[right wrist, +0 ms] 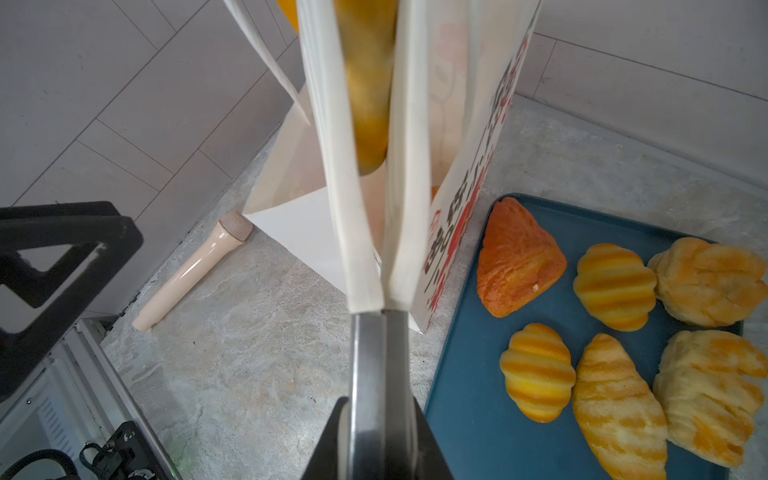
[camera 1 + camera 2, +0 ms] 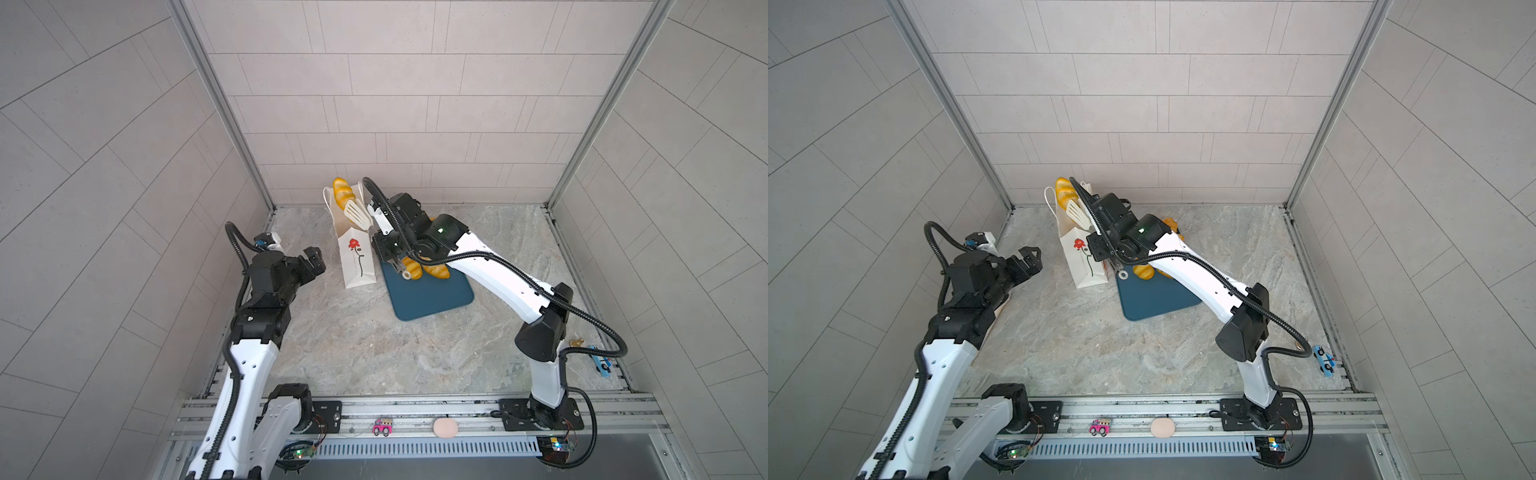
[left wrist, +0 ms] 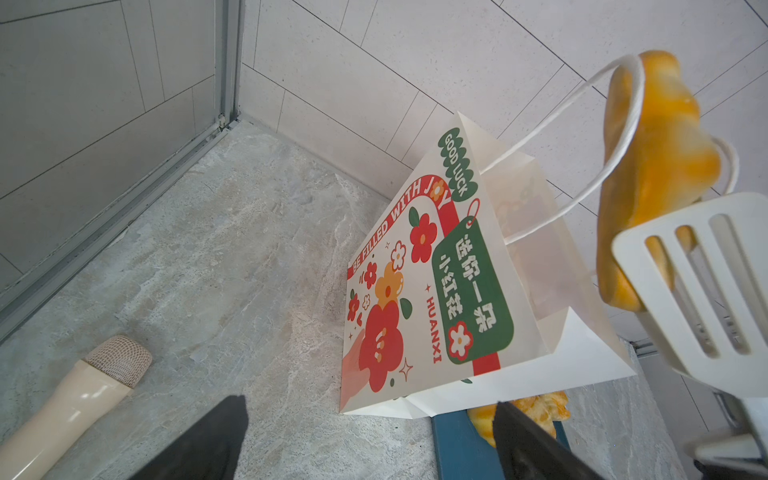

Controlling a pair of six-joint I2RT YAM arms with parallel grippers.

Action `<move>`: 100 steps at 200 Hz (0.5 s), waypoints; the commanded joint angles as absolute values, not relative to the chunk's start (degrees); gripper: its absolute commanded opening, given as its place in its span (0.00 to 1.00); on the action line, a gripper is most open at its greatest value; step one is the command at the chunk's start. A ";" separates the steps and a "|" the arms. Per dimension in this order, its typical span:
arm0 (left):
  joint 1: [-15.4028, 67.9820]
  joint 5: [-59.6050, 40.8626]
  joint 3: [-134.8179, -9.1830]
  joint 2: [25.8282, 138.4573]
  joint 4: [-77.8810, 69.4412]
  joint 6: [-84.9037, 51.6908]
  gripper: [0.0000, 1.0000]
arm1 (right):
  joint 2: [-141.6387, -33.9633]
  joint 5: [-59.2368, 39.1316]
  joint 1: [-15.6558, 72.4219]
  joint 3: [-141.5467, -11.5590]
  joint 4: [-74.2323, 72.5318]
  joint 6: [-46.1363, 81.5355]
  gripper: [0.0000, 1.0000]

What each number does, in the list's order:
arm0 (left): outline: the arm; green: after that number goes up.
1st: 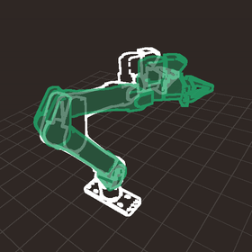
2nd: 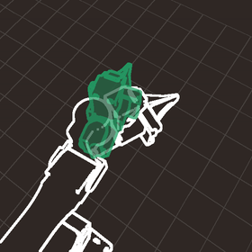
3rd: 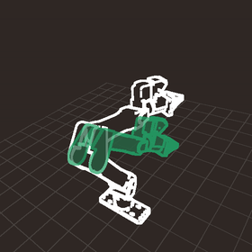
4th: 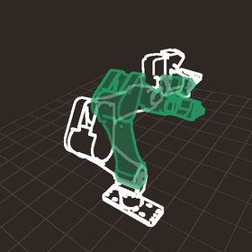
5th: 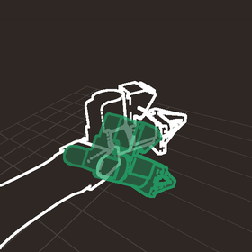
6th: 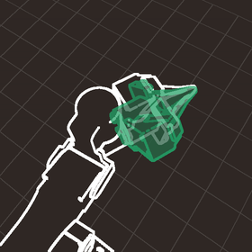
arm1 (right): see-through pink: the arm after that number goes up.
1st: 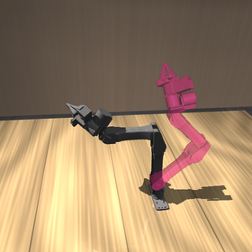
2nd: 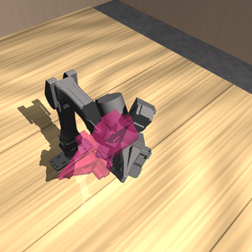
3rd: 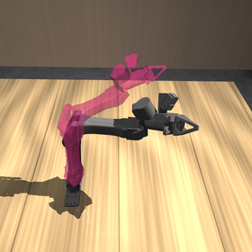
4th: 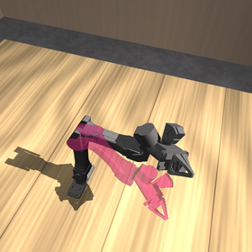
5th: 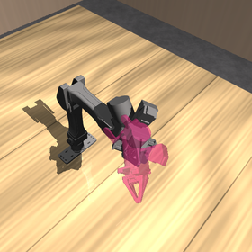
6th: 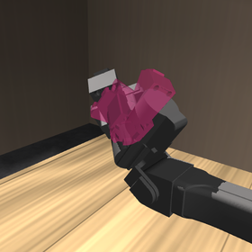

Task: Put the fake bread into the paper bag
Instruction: 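Carry the roll in the tongs over the paper bag and lower it in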

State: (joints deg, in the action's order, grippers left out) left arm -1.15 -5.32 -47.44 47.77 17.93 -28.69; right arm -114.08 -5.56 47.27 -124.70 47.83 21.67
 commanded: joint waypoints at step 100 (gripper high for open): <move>-1.30 -5.34 -48.60 47.29 18.63 -28.04 1.00 | -117.78 -6.50 46.91 -134.21 54.24 20.74 0.47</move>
State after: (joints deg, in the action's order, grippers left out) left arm -1.15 -5.32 -47.44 47.77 17.96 -28.51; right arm -118.63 -6.04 46.96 -132.66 53.91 21.52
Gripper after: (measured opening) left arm 0.999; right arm 0.443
